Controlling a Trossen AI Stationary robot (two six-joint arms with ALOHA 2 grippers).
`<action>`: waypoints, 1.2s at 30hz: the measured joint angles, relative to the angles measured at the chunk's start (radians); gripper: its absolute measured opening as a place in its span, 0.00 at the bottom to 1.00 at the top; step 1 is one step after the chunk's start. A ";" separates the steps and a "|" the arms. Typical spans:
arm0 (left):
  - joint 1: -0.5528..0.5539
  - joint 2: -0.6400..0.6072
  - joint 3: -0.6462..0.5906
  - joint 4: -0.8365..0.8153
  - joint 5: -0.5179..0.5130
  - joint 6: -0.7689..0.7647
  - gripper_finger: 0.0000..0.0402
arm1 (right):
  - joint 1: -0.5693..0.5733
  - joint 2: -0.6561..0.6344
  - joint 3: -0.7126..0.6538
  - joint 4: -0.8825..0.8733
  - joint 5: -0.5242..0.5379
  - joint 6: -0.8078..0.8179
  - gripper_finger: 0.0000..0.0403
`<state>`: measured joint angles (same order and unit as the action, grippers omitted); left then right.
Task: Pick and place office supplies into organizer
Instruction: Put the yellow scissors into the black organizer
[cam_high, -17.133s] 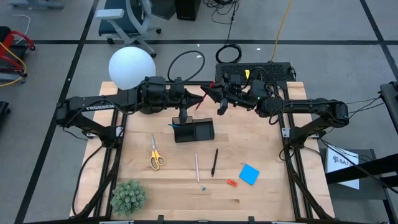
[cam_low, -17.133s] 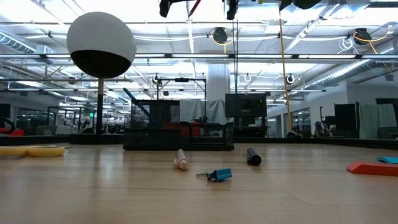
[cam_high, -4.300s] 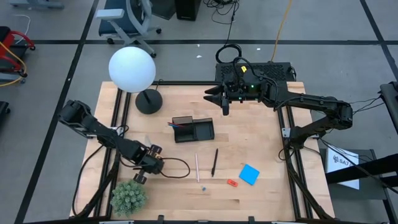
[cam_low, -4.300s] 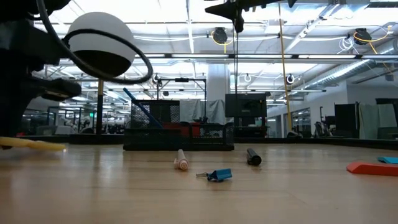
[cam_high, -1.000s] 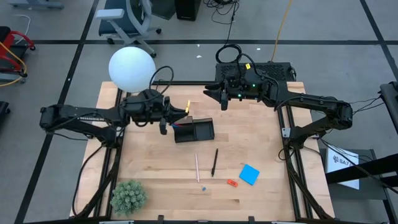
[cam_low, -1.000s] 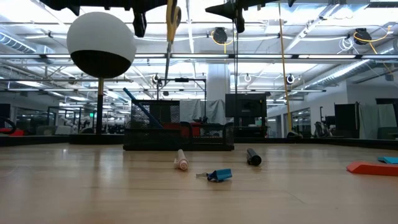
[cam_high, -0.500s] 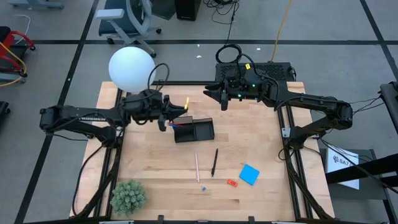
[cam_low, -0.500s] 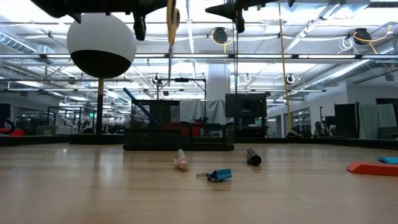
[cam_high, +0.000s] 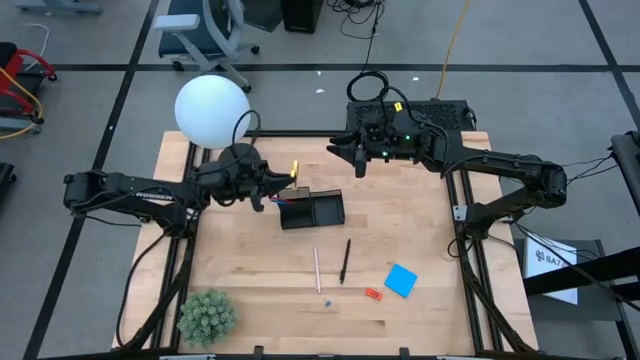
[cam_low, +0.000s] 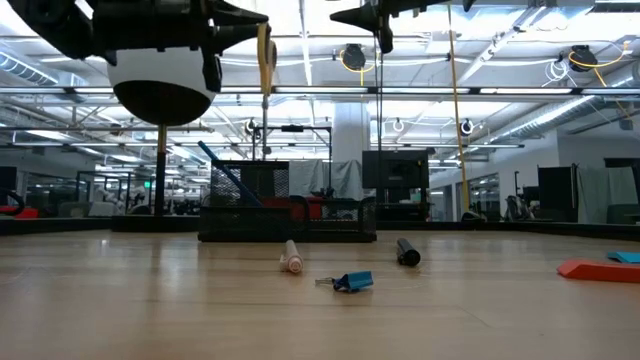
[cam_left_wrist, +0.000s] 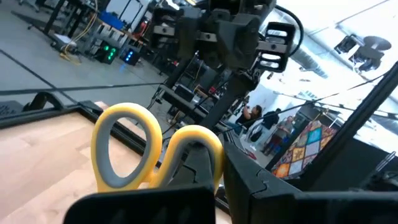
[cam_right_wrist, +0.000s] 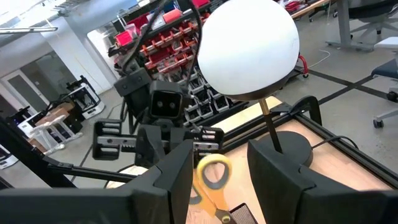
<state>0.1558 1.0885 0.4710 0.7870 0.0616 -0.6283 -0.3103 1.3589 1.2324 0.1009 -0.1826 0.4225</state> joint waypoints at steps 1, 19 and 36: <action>0.000 0.000 -0.004 0.002 0.000 0.007 0.00 | 0.000 0.002 0.000 -0.002 0.000 0.001 0.36; 0.014 0.000 -0.125 0.000 -0.010 0.018 0.00 | 0.000 0.036 -0.001 0.001 0.002 0.008 0.36; 0.015 0.000 -0.131 -0.083 -0.040 0.006 0.10 | 0.000 0.035 -0.001 0.001 0.004 0.008 0.36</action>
<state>0.1707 1.0889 0.3401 0.7045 0.0211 -0.6224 -0.3103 1.3942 1.2316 0.1017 -0.1787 0.4303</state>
